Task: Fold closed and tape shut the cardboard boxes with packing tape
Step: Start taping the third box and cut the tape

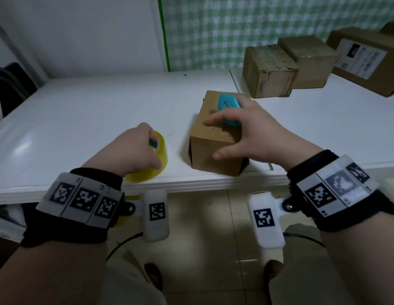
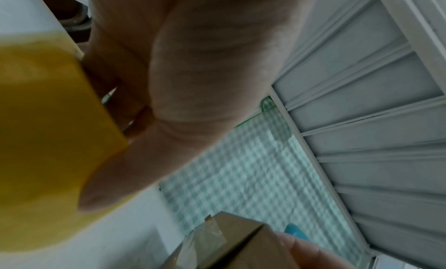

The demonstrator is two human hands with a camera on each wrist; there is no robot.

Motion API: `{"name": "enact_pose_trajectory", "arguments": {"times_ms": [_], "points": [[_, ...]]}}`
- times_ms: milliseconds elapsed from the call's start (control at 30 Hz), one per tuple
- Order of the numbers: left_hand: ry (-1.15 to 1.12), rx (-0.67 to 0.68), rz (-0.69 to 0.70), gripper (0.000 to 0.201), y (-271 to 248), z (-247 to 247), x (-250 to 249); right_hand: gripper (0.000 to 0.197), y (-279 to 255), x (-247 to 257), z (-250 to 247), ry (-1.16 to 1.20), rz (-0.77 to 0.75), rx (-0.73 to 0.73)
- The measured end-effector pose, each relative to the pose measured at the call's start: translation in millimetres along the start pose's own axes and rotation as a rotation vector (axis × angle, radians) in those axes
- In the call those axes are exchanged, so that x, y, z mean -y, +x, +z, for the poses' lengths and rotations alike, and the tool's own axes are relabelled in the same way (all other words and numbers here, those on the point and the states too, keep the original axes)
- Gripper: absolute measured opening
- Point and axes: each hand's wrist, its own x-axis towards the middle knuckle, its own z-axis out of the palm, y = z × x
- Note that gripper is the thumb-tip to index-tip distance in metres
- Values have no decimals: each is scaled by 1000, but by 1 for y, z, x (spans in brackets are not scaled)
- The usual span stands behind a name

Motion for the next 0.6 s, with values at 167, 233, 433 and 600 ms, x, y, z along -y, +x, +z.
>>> {"name": "enact_pose_trajectory", "arguments": {"times_ms": [167,233,433,600], "points": [[-208,-251,111,64,1,-8,-1,53,3,-12,1,-108,22,-162],[-521,-323,123,58,1,-14,-1,46,4,-15,0,-107,50,-233],[-1163,-154,156,25,-4,-26,-14,26,6,-3,2,107,5,-440],[-1147,182,307,24,-10,-26,-19,51,3,15,-2,318,-104,-278]]}}
